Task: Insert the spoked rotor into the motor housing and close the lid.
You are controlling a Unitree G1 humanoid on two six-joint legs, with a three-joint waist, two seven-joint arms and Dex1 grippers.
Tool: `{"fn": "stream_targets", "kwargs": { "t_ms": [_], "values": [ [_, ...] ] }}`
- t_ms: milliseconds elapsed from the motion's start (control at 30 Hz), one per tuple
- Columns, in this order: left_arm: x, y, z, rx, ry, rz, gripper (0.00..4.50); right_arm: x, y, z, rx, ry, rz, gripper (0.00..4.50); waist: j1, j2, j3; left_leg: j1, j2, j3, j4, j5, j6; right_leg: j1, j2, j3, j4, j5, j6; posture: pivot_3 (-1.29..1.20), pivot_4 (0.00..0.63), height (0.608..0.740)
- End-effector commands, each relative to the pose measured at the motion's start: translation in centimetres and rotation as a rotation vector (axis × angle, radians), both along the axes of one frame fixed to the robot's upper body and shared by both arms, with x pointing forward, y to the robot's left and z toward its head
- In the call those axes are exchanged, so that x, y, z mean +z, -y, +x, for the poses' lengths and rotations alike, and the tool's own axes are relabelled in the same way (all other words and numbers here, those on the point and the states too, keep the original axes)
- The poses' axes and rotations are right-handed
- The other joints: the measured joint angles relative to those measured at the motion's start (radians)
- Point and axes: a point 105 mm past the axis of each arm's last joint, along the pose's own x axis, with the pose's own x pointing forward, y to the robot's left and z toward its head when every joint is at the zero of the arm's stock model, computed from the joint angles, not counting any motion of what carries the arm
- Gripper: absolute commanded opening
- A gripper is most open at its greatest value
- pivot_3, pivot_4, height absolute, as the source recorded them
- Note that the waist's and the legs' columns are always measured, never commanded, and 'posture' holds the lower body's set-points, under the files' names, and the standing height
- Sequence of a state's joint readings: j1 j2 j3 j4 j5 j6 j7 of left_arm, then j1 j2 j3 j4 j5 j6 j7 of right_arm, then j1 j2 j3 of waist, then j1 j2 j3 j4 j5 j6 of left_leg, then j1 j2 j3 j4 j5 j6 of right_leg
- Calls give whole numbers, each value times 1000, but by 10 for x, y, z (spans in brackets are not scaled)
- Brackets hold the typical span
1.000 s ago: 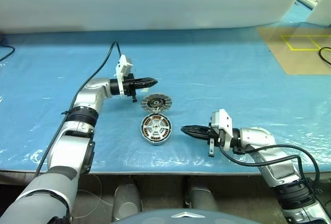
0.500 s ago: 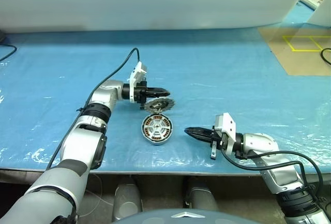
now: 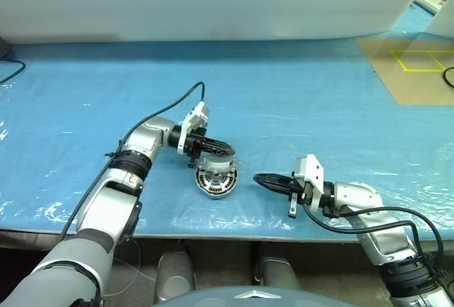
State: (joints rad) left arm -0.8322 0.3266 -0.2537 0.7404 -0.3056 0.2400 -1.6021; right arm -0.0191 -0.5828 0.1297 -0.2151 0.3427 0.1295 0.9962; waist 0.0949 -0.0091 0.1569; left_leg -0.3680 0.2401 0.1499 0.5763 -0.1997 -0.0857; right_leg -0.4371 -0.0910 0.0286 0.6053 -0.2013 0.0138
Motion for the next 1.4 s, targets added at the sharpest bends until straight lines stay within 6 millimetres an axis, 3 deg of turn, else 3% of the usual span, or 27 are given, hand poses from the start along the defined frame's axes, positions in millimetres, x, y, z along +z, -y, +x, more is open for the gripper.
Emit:
{"fn": "stream_targets", "kwargs": {
  "t_ms": [33,200,400,767,1033,1233,1400],
  "values": [
    [-5,2,-12,-67,47,28,33,13,1,1,0,61,7,0,0,0,0,0,0,0,0,0,0,0,0,0,0,0,0,0,150,740],
    [-24,-1,-24,-103,85,79,33,14,0,1,-1,64,11,0,0,0,0,0,0,0,-1,0,0,0,0,0,-1,0,0,0,150,740],
    [-36,-7,-22,-84,144,128,33,13,-1,2,1,65,10,0,0,0,0,1,0,1,-1,0,0,2,0,0,-1,0,0,0,150,740],
    [-20,-12,-11,68,253,9,33,14,-1,3,-1,63,6,0,-2,0,0,2,0,1,-2,0,0,2,0,0,-1,0,0,0,150,740],
    [-17,-24,-28,116,215,-21,2554,12,-2,6,-2,64,0,0,-4,0,0,1,0,1,-4,0,0,0,0,0,-1,0,0,0,150,740],
    [-9,-29,-28,188,225,-40,4483,12,-3,7,9,65,-4,0,-4,0,0,1,0,2,-5,0,0,-2,0,0,-2,0,0,0,150,740],
    [0,-36,-30,260,236,-71,4483,16,-6,8,21,72,1,0,-5,0,0,1,1,2,-5,0,0,-3,0,0,-2,0,0,0,150,740]
  ]
}}
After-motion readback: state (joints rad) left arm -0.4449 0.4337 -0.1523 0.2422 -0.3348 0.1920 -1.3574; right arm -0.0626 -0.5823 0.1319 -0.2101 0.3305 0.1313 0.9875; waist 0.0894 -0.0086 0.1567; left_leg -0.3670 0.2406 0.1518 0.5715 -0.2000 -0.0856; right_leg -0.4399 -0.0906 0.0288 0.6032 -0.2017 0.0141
